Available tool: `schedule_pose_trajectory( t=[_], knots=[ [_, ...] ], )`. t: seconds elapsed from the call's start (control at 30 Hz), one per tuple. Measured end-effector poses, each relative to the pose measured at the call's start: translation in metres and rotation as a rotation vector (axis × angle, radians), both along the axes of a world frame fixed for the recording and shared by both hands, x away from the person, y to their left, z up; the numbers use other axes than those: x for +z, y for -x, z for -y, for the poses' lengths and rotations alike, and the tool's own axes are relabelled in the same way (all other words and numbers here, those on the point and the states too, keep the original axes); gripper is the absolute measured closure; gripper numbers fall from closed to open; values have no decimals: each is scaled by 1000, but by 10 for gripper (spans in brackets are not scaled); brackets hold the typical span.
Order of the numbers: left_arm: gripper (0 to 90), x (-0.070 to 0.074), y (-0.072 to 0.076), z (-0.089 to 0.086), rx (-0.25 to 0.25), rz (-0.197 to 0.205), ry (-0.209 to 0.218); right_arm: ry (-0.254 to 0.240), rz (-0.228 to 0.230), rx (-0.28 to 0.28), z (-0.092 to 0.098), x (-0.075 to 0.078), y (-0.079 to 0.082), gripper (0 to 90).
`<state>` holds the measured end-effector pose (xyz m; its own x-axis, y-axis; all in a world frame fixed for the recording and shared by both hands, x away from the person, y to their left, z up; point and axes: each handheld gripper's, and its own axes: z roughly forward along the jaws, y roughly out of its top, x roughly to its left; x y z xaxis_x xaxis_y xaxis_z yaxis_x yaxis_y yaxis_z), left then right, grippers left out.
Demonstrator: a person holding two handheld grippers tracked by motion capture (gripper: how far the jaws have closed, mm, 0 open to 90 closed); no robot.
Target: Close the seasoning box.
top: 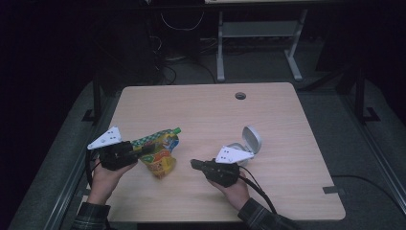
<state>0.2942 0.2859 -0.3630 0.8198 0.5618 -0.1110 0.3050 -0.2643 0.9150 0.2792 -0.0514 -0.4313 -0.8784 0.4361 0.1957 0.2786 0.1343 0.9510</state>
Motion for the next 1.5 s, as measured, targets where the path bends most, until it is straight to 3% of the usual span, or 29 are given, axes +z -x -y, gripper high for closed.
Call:
schedule_pose_trajectory(
  t=[0.13, 0.33, 0.47, 0.63, 0.87, 1.13, 1.33, 1.5],
  knots=[
    [732, -4, 4, -2, 2, 1, -24, 7, 6, 3, 0, 1, 2, 898],
    [525, -9, 12, -5, 14, -4, -57, 15, 12, 4, 3, 2, 5, 898],
    [366, -13, 18, -11, 37, 4, -48, 17, 11, 5, 4, 3, 6, 898],
    [258, -23, 25, -18, 47, 2, -70, 22, 9, 4, 6, 3, 8, 898],
    [187, -39, 33, -22, 63, -16, -115, 36, 2, -5, 13, 4, 11, 898],
    [158, -62, 39, -25, 98, -63, -170, 53, 18, -6, 32, 12, 18, 898],
    [134, -73, 40, -23, 92, -88, -233, 75, 33, -18, 55, 19, 24, 898],
    [116, -77, 37, -23, 93, -102, -251, 74, 34, -52, 82, 23, 28, 898]
  ],
)
